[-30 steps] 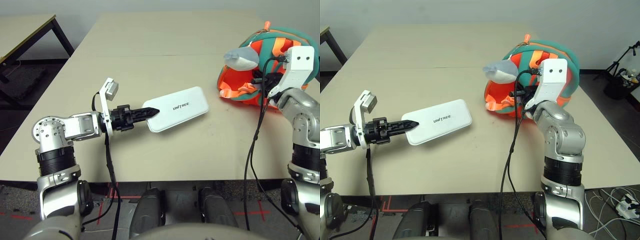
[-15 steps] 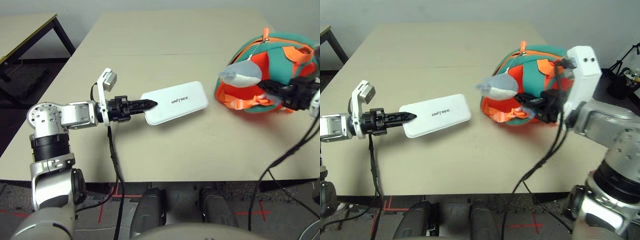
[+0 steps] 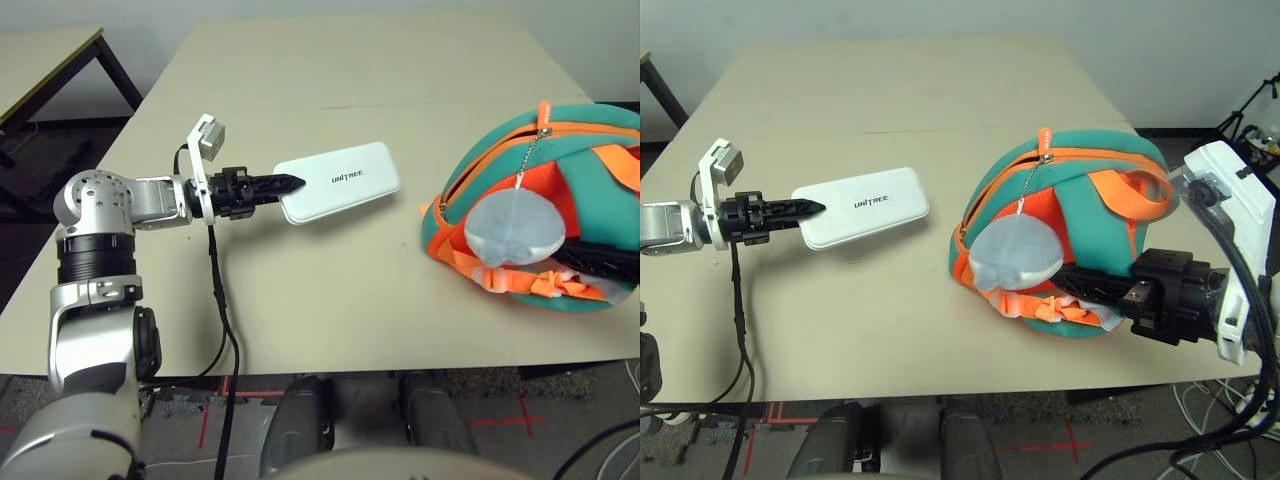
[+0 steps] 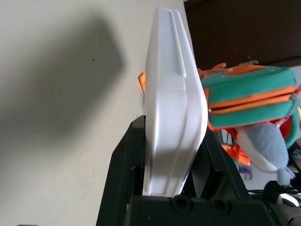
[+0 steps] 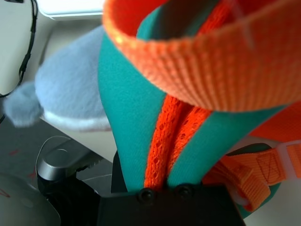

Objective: Put the pencil case into the backpack and zip it.

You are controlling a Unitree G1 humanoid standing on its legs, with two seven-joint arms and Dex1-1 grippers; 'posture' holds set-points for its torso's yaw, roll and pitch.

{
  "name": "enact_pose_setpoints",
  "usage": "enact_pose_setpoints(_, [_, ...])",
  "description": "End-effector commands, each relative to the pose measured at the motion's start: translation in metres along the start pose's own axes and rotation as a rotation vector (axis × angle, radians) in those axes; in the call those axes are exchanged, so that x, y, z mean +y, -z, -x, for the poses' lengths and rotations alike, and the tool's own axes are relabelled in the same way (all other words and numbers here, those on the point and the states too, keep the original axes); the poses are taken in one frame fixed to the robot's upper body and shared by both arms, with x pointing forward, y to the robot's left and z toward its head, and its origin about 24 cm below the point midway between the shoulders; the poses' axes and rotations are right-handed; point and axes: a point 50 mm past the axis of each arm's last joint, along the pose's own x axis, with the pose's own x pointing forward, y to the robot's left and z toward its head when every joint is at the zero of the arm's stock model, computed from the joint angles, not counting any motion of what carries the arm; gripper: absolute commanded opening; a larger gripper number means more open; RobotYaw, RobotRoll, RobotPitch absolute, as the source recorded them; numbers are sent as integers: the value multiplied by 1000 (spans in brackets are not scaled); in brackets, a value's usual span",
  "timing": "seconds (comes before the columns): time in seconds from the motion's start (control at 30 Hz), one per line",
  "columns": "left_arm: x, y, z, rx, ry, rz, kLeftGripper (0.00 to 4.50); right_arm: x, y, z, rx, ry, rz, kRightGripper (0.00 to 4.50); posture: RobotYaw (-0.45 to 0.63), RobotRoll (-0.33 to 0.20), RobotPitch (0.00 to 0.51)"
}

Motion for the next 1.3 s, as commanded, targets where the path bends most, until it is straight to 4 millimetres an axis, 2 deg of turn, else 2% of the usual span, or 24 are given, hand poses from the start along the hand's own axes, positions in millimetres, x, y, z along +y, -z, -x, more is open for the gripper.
enact_pose_setpoints(0.03, [-9, -13, 1, -24, 15, -119, 1389, 11, -5, -5, -54, -45, 36, 103, -227, 0, 92])
enact_pose_setpoints(0.13, [-30, -32, 11, -24, 30, -259, 1389, 10, -2, -10, -59, -28, 16, 103, -203, 0, 96])
enact_pose_setpoints(0.37, [-98, -67, 42, 113, 83, -725, 1388, 9, -2, -18, -105, -50, 22, 103, -161, 0, 98])
enact_pose_setpoints(0.47, [-117, -67, 41, 216, 128, -852, 1387, 7, -2, -21, -119, -59, 34, 103, -154, 0, 96])
enact_pose_setpoints(0.57, [-131, -67, 28, 286, 200, -921, 1386, 5, 0, -22, -122, -65, 38, 103, -154, 0, 96])
enact_pose_setpoints(0.67, [-134, -69, 14, 312, 235, -941, 1386, 5, -1, -24, -126, -68, 42, 103, -153, 0, 89])
enact_pose_setpoints(0.97, [-120, -74, -26, 440, 249, -1008, 1386, 6, -3, -28, -145, -76, 53, 103, -189, 0, 83])
enact_pose_setpoints(1.17, [-112, -73, -39, 506, 240, -1059, 1386, 8, -5, -29, -156, -74, 57, 103, -203, 0, 85])
enact_pose_setpoints(1.3, [-118, -72, -51, 517, 284, -1095, 1386, 8, -5, -30, -161, -73, 56, 103, -204, 0, 88])
